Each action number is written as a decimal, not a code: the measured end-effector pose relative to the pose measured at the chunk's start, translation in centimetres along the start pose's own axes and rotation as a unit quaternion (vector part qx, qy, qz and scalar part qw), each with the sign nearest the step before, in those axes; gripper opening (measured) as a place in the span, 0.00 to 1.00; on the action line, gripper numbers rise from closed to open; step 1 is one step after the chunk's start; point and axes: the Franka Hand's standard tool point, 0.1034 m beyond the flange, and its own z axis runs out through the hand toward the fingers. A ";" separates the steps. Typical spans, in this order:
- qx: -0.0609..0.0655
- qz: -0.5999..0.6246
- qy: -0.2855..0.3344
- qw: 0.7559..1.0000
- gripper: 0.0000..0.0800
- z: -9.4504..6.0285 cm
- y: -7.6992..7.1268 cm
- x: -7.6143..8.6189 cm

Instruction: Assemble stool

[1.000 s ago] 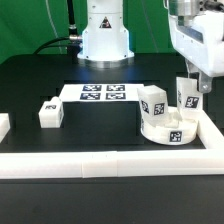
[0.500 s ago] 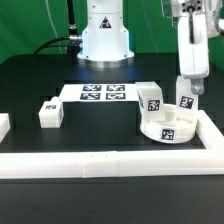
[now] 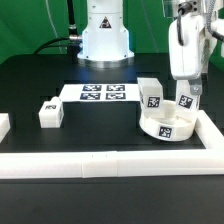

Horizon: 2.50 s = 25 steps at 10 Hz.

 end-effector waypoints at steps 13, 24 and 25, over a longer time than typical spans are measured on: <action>0.023 -0.212 -0.037 0.976 0.81 -3.0 -0.6 -1.7; -0.034 -0.746 0.045 0.663 0.81 -2.9 -0.9 -1.9; -0.036 -0.774 0.044 0.631 0.81 -2.9 -1.1 -1.7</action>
Offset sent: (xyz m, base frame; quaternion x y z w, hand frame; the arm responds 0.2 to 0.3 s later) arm 0.0000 0.0000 0.0000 0.0000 0.0000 0.0000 1.0000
